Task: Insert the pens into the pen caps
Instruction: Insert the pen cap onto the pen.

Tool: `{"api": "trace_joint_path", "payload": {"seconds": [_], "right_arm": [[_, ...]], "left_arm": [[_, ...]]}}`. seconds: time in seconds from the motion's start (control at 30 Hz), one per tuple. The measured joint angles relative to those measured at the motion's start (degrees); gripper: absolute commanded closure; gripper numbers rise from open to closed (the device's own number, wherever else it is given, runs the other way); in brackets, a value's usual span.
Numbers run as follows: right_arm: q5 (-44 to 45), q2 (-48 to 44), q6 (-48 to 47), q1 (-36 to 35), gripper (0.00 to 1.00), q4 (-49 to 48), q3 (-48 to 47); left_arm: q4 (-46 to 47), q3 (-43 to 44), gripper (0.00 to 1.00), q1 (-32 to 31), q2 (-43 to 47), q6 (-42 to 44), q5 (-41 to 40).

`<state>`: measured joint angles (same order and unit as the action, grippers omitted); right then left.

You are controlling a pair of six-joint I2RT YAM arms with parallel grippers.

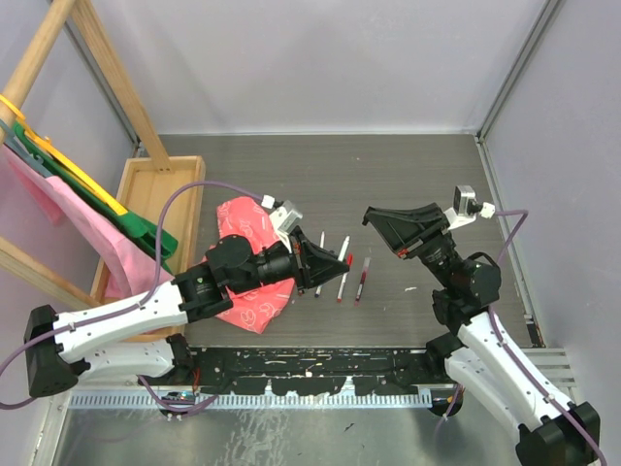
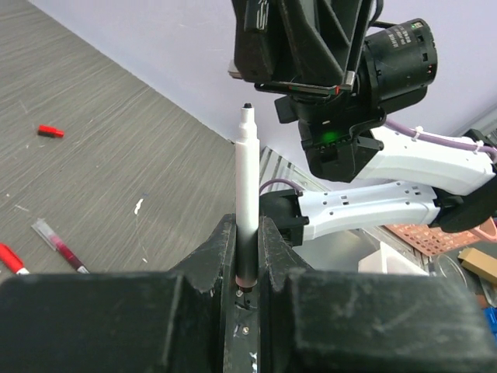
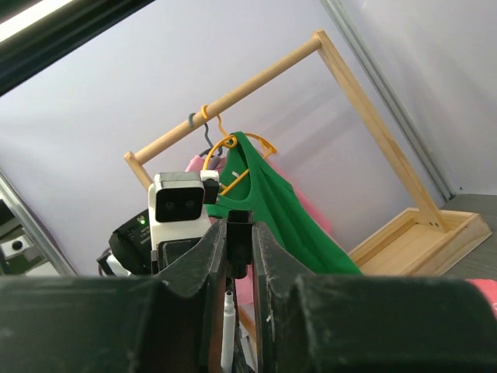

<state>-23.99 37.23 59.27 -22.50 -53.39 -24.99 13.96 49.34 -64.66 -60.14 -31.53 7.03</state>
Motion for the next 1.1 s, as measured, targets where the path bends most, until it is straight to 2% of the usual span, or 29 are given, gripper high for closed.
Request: {"api": "trace_joint_path", "payload": {"seconds": [0.33,1.1], "right_arm": [[4.5,-1.6,-0.9,-7.3,1.00,3.0,-0.9],[5.8,-1.2,-0.3,-9.2,1.00,3.9,-1.9]], "left_arm": [[2.1,0.0,1.00,0.0,-0.4,1.3,3.7],[1.9,0.0,1.00,0.0,0.4,3.9,4.3]]}}
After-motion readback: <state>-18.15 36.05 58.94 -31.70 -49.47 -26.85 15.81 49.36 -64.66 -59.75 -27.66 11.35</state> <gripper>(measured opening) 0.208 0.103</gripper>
